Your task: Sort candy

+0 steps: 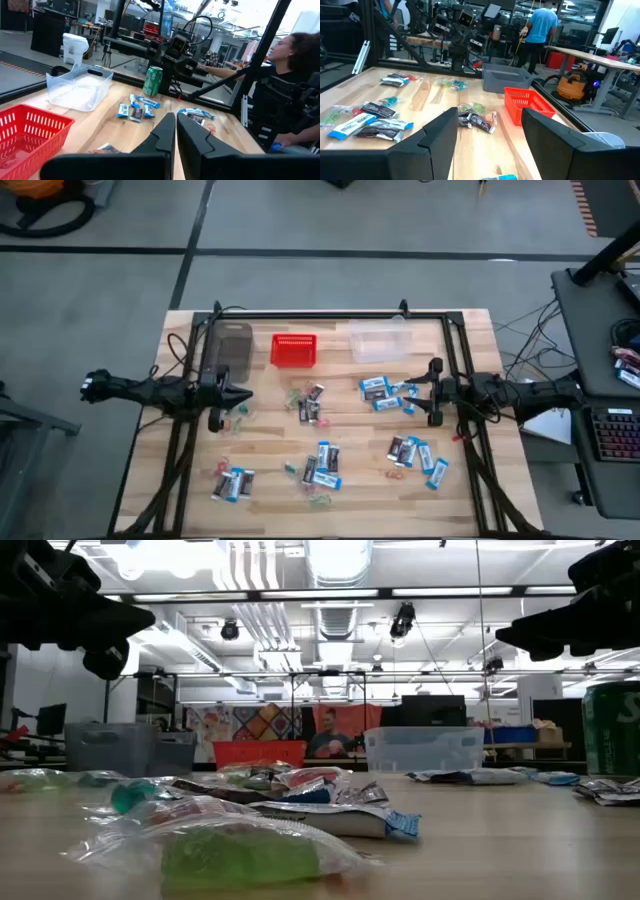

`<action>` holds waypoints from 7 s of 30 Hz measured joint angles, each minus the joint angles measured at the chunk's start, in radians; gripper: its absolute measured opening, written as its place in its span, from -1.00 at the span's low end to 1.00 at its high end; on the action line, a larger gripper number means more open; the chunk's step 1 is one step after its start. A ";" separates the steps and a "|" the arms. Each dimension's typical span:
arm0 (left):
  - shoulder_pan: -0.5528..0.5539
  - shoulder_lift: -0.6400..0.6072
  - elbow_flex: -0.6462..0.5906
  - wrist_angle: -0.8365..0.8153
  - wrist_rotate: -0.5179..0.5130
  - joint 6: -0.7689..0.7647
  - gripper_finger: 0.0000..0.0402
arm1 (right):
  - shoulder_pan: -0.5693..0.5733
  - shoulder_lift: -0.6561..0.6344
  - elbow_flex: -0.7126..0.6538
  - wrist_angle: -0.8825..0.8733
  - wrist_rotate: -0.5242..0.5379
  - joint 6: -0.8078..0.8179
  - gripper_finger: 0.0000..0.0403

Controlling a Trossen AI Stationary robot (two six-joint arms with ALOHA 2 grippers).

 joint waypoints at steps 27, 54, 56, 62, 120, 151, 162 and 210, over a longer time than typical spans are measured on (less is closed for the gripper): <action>0.000 0.000 0.000 0.000 0.000 0.000 -1.00 | 0.000 0.000 0.000 0.000 0.000 0.000 0.07; 0.000 0.000 0.000 0.000 0.000 0.000 -1.00 | 0.000 0.000 0.000 0.000 0.000 0.000 0.07; 0.000 0.000 0.000 0.000 0.000 0.000 -1.00 | 0.000 0.000 0.000 0.000 0.000 0.000 0.07; 0.000 0.000 0.000 0.000 0.000 0.000 -1.00 | 0.000 0.000 0.000 0.000 0.000 0.000 0.07; 0.000 0.000 0.000 0.365 -0.053 -0.052 -1.00 | -0.001 0.000 0.001 0.062 0.093 0.424 0.07; -0.002 0.812 0.207 0.836 0.043 -0.096 -1.00 | -0.001 0.304 0.418 -0.304 0.103 0.620 0.07; -0.007 0.940 0.565 -0.270 0.029 -0.279 -1.00 | -0.001 0.335 0.471 -0.428 0.106 0.617 0.07; 0.042 1.644 0.743 -0.312 -0.146 -0.133 -0.35 | 0.000 0.343 0.486 -0.422 0.071 0.618 0.07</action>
